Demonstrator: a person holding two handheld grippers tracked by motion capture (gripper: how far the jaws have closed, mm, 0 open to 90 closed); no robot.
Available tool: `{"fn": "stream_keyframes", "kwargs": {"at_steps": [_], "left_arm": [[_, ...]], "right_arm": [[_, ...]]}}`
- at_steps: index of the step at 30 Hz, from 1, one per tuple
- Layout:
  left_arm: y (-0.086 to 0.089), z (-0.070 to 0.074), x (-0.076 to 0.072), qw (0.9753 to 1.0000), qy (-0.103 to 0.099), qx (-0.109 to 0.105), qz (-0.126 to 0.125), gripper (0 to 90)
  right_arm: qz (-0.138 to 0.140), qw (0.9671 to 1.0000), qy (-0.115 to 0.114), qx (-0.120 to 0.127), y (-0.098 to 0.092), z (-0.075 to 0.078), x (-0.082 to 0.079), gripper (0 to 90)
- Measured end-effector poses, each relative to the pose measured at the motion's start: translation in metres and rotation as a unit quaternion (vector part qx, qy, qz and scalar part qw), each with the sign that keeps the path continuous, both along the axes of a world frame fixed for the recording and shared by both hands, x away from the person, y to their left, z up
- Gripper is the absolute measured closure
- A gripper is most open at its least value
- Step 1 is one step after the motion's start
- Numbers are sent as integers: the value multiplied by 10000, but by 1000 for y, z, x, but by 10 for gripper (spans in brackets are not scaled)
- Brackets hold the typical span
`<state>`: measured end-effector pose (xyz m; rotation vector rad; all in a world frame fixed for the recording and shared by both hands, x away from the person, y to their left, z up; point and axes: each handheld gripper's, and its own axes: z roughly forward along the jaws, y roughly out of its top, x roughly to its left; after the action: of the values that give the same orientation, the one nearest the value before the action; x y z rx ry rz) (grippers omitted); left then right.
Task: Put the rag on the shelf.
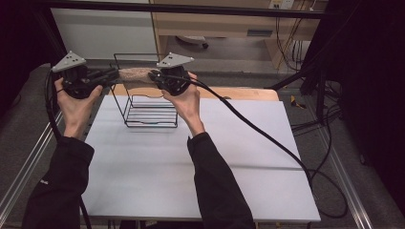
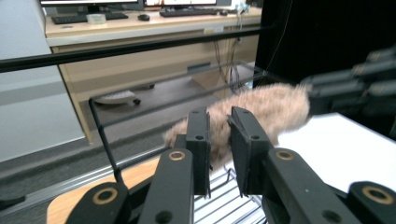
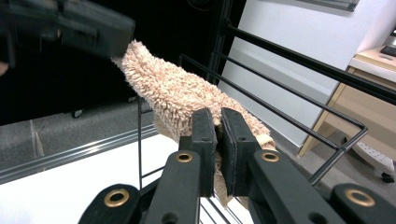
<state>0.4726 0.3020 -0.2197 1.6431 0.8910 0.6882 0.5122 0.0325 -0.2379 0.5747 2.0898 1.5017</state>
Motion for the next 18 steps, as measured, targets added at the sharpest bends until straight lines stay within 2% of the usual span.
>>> {"fn": "stream_keyframes", "kwargs": {"at_steps": [3, 6, 7, 12, 18], "left_arm": [[-1, 7, 3, 9999, 67, -75, -2, 805], [-6, 8, 5, 9996, 278, 12, -52, 864], [-8, 6, 5, 9993, 365, 68, -88, 893], [-11, -5, 6, 9971, 679, 278, -199, 898], [-11, -14, 8, 9959, 775, 399, -226, 899]], "right_arm": [[5, 10000, 5, -24, 0, 0, 0, 850], [15, 10000, -4, -53, 0, -1, -1, 848], [13, 10000, -6, -49, 1, -2, -1, 848], [33, 10000, 64, -14, 0, -4, -1, 839], [97, 9999, 131, -23, -1, -7, -1, 811]]}}
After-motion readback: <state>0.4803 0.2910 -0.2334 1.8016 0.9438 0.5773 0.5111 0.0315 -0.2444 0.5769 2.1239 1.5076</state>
